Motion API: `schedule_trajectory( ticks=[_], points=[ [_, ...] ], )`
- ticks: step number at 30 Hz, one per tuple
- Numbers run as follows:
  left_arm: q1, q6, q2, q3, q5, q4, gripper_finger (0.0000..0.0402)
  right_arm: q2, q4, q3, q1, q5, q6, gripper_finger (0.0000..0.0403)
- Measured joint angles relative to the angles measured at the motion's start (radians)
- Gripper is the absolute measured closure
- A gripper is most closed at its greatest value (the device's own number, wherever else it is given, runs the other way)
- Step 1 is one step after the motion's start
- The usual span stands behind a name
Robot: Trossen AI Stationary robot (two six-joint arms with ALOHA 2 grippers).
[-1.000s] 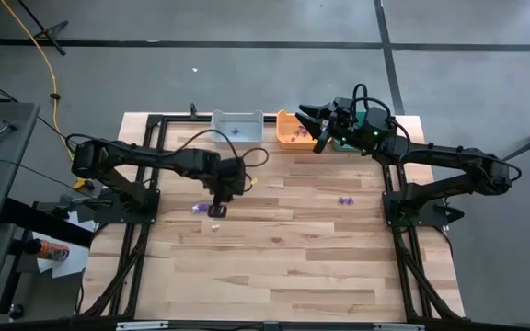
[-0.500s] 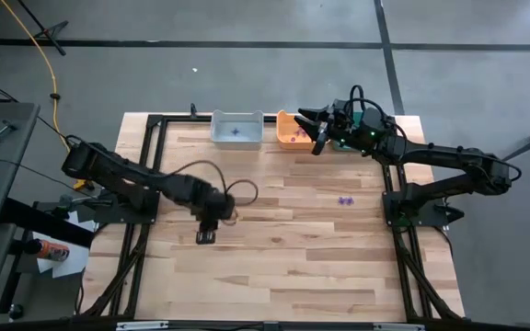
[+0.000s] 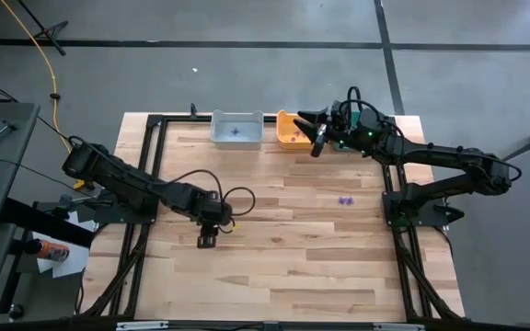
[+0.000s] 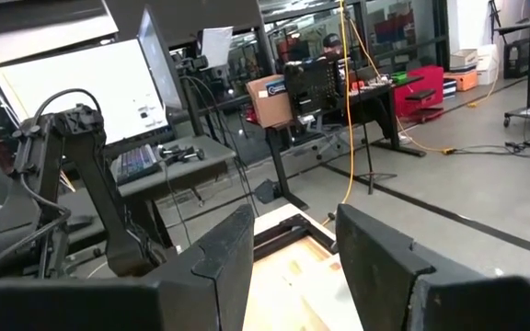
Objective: Sort Halloween decoration
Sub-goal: Put the white bone toy into the green bin
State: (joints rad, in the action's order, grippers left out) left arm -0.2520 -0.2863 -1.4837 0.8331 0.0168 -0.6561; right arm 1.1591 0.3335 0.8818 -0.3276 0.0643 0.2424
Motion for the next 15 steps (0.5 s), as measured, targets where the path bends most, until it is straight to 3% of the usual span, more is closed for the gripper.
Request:
schedule_trajectory(
  ticks=[15],
  points=[
    [-0.02,-0.051,0.0,-0.073,0.045,0.088,0.0229,0.0,-0.038,0.0,0.0,0.0,0.0,0.0251]
  ],
)
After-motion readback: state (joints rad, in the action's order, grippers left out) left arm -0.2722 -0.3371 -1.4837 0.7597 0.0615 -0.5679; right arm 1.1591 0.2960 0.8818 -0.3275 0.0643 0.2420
